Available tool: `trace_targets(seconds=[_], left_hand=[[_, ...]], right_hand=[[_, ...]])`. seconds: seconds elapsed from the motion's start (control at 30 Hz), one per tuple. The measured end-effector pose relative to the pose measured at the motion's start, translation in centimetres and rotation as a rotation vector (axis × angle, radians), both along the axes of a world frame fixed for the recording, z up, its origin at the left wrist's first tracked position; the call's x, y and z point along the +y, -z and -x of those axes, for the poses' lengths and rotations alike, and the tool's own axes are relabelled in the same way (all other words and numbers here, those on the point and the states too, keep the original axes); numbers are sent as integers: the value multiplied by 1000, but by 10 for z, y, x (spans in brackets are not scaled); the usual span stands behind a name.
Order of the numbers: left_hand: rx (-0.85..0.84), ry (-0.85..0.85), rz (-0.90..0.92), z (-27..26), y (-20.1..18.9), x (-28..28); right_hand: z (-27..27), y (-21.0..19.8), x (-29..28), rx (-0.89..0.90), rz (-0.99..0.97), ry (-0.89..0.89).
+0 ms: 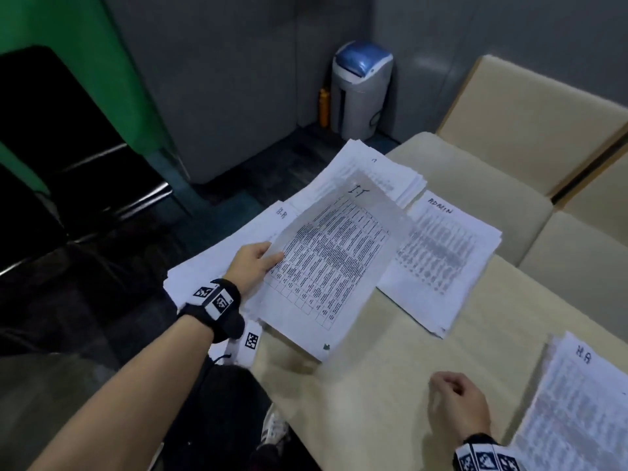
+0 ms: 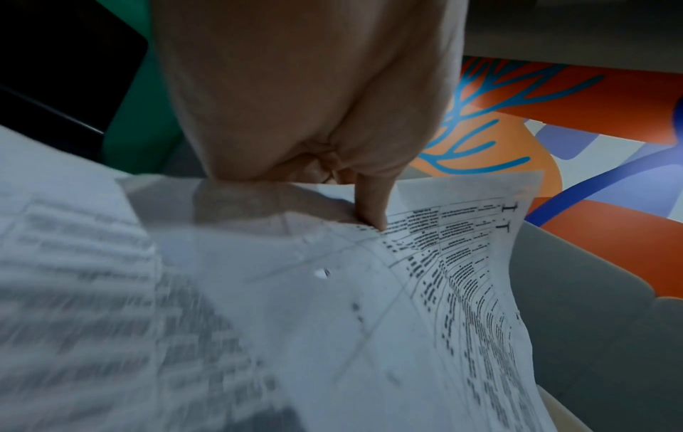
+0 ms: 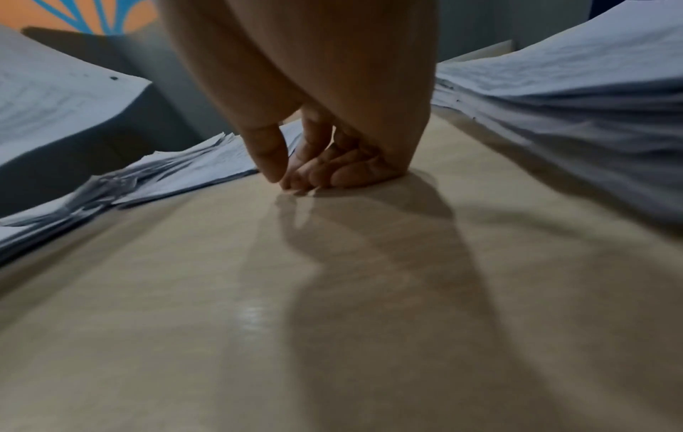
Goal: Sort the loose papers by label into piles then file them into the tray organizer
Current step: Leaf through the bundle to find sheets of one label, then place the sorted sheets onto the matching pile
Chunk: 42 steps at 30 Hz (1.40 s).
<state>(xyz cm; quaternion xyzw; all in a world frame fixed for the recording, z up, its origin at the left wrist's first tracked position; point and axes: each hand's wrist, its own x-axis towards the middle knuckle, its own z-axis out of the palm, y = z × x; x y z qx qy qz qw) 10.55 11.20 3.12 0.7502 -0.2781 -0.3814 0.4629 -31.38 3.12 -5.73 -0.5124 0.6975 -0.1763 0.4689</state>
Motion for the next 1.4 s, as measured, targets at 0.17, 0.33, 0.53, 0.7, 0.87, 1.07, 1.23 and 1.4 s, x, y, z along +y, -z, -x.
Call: trace_targets(seconds=[0.17,0.33,0.53,0.7,0.87,1.07,1.23,1.4], left_hand=[[-76,5,13,-63,-5,-67],[-91,28,-2,-85,1,-161],[-379,102,-211,-100,32,-239],[-992,98,-450,-83,55,-250],[-947,107,-197,-20,34,-224],[-478,551,-6,126,30,-181],[-285,811,-52,259,41,-149],[-309,831,-130,360,50,-136]], right_hand=[[-17,6,-6,181,9,-113],[-10,14,-10,250,0,-142],[-12,13,-9,261,39,-179],[-12,10,-6,291,25,-207],[-22,-2,-6,305,-50,-208],[1,-40,-18,-6,-5,82],[104,-67,-25,147,189,332],[220,-71,-19,364,202,602]])
